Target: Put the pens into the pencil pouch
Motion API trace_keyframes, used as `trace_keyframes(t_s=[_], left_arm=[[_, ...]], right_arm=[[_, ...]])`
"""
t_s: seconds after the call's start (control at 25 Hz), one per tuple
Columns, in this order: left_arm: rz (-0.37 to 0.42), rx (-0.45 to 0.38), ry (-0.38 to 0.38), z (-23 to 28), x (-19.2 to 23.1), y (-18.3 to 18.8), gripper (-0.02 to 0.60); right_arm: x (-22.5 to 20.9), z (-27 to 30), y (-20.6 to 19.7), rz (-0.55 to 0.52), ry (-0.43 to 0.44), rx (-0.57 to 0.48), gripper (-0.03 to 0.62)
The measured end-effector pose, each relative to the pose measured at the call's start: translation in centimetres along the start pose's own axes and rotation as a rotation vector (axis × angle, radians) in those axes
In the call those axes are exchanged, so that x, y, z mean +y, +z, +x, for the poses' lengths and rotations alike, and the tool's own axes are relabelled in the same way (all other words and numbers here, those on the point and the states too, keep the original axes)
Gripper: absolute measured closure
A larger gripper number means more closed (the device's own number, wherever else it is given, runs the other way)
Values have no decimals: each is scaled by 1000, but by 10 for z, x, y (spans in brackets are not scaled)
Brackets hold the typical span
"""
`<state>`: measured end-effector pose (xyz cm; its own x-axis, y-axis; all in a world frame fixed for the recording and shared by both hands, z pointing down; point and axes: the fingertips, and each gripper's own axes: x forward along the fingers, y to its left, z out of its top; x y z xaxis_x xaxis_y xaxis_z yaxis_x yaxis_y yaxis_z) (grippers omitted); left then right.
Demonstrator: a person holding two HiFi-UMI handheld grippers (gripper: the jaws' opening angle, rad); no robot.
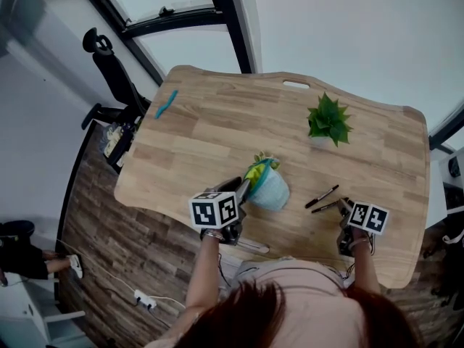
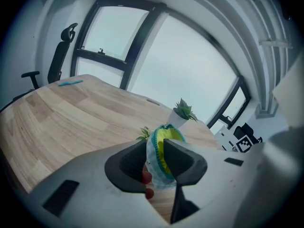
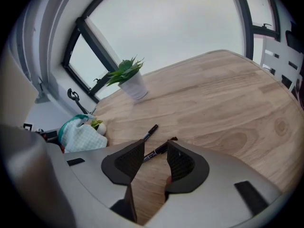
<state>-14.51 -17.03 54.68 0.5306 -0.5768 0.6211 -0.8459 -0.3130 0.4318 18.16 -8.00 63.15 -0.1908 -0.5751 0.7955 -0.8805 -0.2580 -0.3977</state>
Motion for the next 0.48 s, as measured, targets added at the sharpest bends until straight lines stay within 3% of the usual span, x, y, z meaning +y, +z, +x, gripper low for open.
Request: trace_keyframes(t_s=[0.2, 0.48], left_arm=[[23, -12, -21, 3, -11, 1, 529], [48, -24, -55, 3, -25, -3, 566]], right_arm=[[-2, 10, -1, 86, 11, 25, 450], [-17, 27, -10, 195, -42, 67, 441]])
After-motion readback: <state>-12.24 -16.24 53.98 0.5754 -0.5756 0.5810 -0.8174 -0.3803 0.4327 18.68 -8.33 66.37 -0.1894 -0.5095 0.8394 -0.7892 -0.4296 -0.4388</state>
